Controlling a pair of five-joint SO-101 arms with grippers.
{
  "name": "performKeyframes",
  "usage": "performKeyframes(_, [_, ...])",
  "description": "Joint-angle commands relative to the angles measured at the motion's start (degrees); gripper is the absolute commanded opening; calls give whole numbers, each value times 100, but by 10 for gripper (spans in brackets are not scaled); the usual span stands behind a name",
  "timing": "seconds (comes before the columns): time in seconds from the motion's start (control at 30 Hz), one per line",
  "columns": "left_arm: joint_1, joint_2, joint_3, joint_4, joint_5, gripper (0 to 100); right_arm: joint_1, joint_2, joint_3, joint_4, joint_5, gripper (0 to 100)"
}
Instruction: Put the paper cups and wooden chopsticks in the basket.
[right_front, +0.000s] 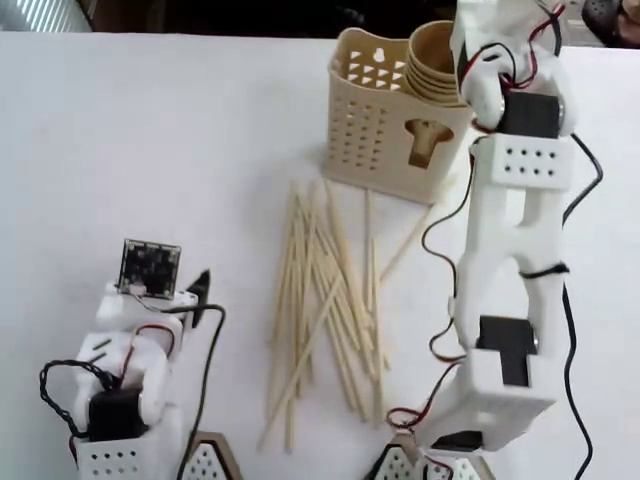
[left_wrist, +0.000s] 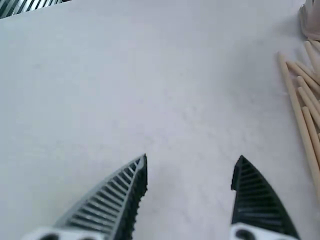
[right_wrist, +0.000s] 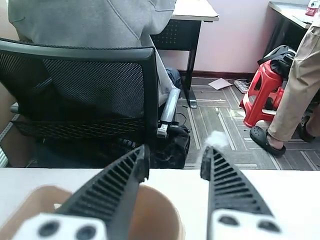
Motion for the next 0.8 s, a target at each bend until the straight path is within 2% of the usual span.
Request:
performKeyframes(0.0, [-84, -75, -18, 18, 44, 268, 57, -822, -290, 910, -53, 180])
performKeyframes(0.17, [-84, -75, -18, 18, 44, 268, -163, -1226, -290, 2246, 35, 180])
performKeyframes(0.37, [-84, -75, -18, 18, 44, 268, -725, -1393, -290, 3855, 1046, 180])
performKeyframes(0.53, [-84, -75, -18, 18, 44, 268, -1059, -1429, -290, 5077, 1116, 180])
performKeyframes(0.63, [-84, -75, -18, 18, 44, 268, -1182, -1464, 70, 5253, 1099, 180])
performKeyframes(0.77, [-84, -75, -18, 18, 44, 268, -1376, -1719, 1275, 5226, 1108, 182])
